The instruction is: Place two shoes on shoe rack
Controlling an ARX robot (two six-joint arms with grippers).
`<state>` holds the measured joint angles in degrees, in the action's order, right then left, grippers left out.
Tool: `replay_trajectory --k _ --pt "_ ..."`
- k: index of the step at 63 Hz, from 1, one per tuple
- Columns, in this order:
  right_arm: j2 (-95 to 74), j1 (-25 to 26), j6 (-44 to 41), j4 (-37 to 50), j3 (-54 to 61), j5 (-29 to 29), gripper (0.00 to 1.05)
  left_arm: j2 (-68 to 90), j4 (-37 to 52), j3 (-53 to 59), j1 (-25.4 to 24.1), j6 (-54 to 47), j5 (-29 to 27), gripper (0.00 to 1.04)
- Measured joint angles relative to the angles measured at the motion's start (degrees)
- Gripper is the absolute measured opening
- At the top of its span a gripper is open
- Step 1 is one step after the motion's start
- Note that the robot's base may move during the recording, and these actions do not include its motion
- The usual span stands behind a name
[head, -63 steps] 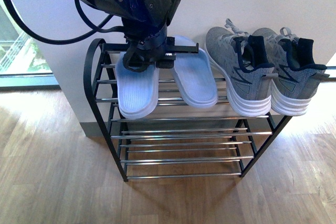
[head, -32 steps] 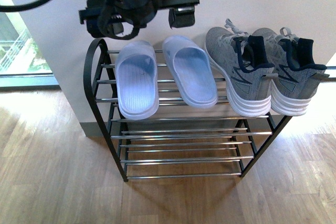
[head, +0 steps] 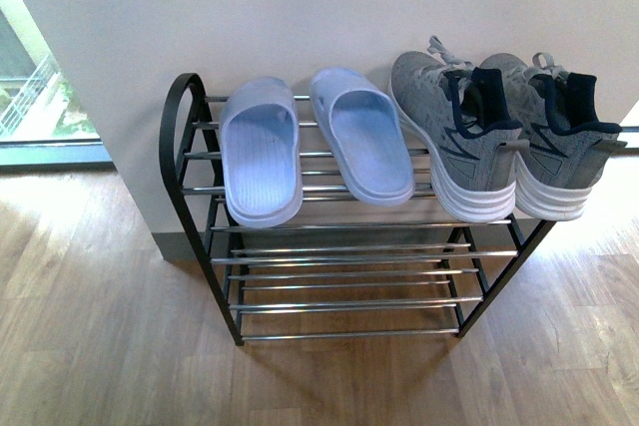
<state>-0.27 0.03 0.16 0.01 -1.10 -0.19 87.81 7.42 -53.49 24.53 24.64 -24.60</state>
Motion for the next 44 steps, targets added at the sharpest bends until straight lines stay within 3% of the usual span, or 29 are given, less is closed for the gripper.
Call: replay_trajectory --k 18,32,38,44 --pt "0.0 0.0 0.0 0.0 0.0 0.0 0.95 -18.91 -2.58 11.41 -2.95 -3.43 -1.05 0.95" --pt "0.0 0.0 0.0 0.0 0.02 0.0 0.95 -28.79 -5.92 16.26 -2.45 -5.42 -3.3 0.95" --pt "0.0 0.0 0.0 0.0 0.0 0.0 0.95 -30.36 11.13 23.65 -4.31 -13.79 4.15 0.81" --pt "0.0 0.0 0.0 0.0 0.0 0.0 0.95 -33.22 21.68 30.03 -6.36 -19.1 7.63 0.66"
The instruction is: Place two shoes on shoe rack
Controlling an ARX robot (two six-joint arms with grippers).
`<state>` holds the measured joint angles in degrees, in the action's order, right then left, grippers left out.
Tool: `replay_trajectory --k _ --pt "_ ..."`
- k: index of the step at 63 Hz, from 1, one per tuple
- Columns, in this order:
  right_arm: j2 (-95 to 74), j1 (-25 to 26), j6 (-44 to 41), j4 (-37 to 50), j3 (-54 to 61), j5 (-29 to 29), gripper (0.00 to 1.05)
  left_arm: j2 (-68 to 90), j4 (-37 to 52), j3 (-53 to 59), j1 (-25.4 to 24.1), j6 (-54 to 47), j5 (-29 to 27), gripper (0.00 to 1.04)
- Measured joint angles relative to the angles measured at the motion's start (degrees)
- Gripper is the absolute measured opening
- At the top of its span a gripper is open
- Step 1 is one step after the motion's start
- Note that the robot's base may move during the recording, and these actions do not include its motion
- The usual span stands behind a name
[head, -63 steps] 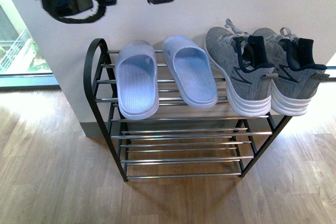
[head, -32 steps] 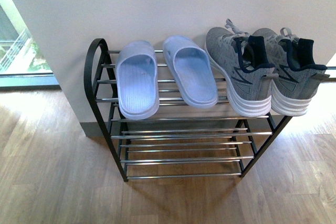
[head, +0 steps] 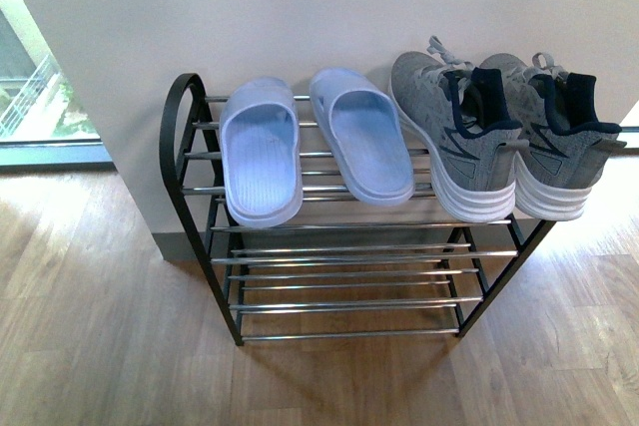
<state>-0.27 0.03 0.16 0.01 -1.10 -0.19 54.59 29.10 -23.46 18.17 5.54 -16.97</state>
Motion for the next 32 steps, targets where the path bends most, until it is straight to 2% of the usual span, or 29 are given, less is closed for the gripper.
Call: replay_trajectory --k 6,20,24,32 --pt "0.0 0.0 0.0 0.0 0.0 0.0 0.95 -3.48 2.69 4.02 -2.56 -2.82 1.73 0.5" --pt "0.0 0.0 0.0 0.0 0.0 0.0 0.95 -9.51 2.8 10.8 -6.99 -4.52 6.43 0.14" --pt "0.0 0.0 0.0 0.0 0.0 0.0 0.95 -11.96 2.56 12.68 -8.44 -4.57 7.76 0.01" --pt "0.0 0.0 0.0 0.0 0.0 0.0 0.95 -15.82 1.33 15.3 -10.56 -4.9 9.6 0.01"
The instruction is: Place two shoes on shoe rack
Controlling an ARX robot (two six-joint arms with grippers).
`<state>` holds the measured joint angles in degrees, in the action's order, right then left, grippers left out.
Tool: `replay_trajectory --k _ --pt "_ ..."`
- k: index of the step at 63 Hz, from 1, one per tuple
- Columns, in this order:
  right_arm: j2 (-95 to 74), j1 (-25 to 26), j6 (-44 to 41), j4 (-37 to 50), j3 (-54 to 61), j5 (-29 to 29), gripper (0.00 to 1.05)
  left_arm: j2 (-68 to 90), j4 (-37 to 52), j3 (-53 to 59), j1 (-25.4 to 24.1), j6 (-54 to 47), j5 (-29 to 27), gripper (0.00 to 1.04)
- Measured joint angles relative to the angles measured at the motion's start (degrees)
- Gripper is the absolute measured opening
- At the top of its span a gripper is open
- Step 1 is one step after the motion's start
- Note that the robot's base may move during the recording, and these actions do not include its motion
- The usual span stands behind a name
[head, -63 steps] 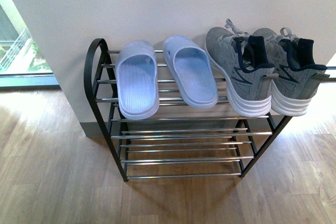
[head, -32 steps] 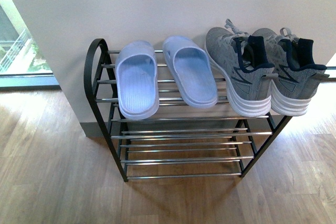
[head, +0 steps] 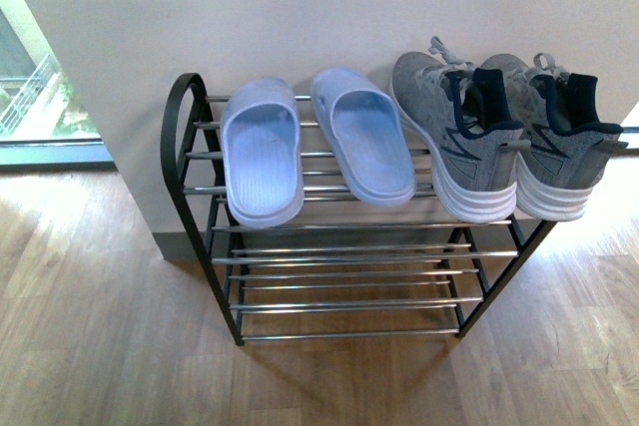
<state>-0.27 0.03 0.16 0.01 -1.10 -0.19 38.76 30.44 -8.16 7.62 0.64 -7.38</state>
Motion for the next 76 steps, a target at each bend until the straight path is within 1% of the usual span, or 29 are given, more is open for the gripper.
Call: replay_trajectory --k 9,13,15,19,37,41,46,56,76 --pt "0.0 0.0 0.0 0.0 0.0 0.0 0.95 -3.63 -1.79 1.92 -1.53 -0.02 1.6 0.01" --pt "0.0 0.0 0.0 0.0 0.02 0.0 0.95 -5.51 -2.91 2.69 -4.31 -0.07 5.79 0.01" --pt "0.0 0.0 0.0 0.0 0.0 0.04 0.95 -6.67 -3.58 3.26 -5.99 -0.07 6.8 0.01" --pt "0.0 0.0 0.0 0.0 0.0 0.0 0.95 -8.26 -4.55 3.8 -7.21 -0.04 6.75 0.01" --pt "0.0 0.0 0.0 0.0 0.0 0.02 0.95 -15.3 -9.51 5.66 -7.39 -0.09 7.37 0.01" --pt "0.0 0.0 0.0 0.0 0.02 0.02 0.95 -16.06 -8.26 7.02 -7.39 -0.09 7.34 0.01" --pt "0.0 0.0 0.0 0.0 0.0 0.02 0.95 -17.29 -9.11 7.41 -7.39 -0.13 7.39 0.01" --pt "0.0 0.0 0.0 0.0 0.0 0.02 0.95 -21.46 -13.09 7.41 -7.41 -0.15 7.39 0.01" --pt "0.0 0.0 0.0 0.0 0.0 0.02 0.95 -26.71 -18.32 7.41 -7.41 -0.15 7.39 0.01"
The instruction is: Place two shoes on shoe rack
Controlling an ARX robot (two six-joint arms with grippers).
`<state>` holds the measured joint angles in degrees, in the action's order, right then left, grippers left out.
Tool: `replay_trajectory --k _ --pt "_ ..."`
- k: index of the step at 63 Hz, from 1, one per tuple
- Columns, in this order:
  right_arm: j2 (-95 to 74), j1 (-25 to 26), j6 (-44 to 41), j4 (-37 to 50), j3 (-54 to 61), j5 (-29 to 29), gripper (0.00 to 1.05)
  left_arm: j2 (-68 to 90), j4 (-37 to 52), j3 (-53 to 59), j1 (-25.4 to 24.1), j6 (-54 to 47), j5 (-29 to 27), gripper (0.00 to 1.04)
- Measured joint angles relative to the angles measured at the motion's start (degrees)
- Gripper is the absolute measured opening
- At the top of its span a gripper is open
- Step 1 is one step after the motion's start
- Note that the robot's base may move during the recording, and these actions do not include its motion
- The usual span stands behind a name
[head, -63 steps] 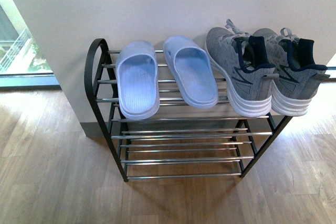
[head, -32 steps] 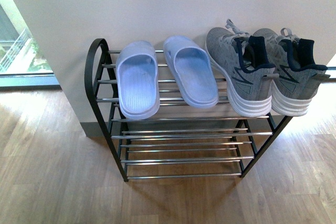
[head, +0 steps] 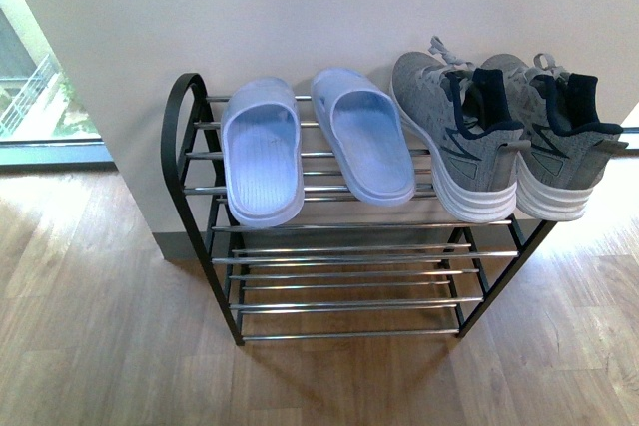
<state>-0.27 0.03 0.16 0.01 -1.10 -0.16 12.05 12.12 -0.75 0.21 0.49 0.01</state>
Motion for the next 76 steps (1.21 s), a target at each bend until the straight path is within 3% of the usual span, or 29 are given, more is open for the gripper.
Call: replay_trajectory --k 9,16,44,76 --pt "0.0 0.0 0.0 0.0 0.0 0.0 0.95 -2.25 -2.29 0.0 0.0 0.0 0.0 0.01" --pt "0.0 0.0 0.0 0.0 0.0 0.0 0.95 -9.88 -11.5 0.0 0.0 -0.02 0.0 0.01" --pt "0.0 0.0 0.0 0.0 0.02 0.11 0.95 -11.1 -12.15 -0.02 -0.04 -0.04 -0.02 0.01" --pt "0.0 0.0 0.0 0.0 0.0 0.11 0.95 -11.1 -12.15 -0.02 -0.04 -0.02 0.0 0.86"
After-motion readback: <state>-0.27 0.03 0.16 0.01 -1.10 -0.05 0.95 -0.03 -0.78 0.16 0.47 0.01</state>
